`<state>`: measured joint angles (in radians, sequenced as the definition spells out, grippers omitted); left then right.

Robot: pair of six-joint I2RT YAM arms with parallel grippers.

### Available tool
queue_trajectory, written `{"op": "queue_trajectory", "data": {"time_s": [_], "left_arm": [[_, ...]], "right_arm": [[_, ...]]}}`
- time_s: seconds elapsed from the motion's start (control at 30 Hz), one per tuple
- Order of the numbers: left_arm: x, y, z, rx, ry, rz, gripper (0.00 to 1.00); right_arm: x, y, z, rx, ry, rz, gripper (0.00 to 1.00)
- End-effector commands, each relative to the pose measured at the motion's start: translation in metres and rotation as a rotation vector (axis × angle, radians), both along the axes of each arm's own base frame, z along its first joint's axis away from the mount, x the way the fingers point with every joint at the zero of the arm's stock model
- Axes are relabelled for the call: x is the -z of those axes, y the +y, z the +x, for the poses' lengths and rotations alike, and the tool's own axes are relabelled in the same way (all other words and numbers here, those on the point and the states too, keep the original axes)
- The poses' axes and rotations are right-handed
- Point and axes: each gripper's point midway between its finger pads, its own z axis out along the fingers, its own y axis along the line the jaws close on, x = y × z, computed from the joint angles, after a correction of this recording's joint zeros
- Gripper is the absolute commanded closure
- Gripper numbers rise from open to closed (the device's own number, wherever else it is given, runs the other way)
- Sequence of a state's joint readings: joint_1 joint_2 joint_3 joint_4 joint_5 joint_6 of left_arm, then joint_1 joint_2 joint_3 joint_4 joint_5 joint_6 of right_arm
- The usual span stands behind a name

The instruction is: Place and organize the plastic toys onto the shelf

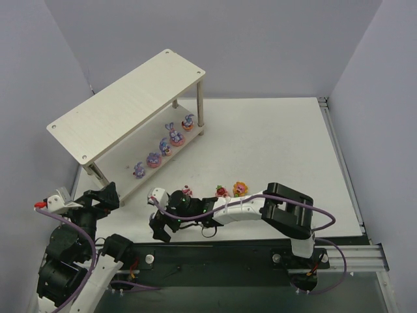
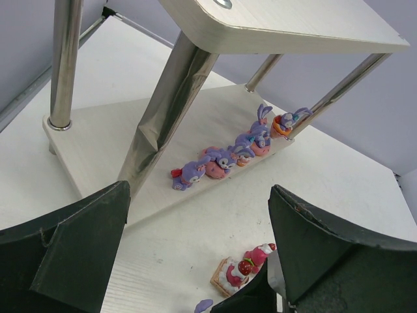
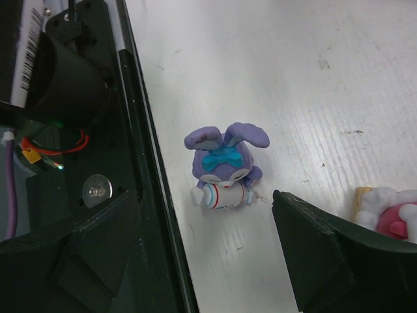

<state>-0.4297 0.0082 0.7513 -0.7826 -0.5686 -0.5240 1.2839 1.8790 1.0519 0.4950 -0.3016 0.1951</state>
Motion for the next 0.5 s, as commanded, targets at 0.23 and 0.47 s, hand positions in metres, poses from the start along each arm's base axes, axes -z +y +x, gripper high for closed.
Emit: {"op": "queue_trajectory", "data": {"time_s": [0.23,0.47], "left_arm": [[-0.006,-0.001,-0.002,0.010,-0.028,-0.020,0.03],[-0.005,-0.001,-0.002,0.010,-0.025,-0.017,0.03]], "right_arm": [[0.005,0.029,0.012,0.031,-0.031,0.059,0.16],[0.013,0.037,0.019,0.042,-0.054,0.052,0.18]]}}
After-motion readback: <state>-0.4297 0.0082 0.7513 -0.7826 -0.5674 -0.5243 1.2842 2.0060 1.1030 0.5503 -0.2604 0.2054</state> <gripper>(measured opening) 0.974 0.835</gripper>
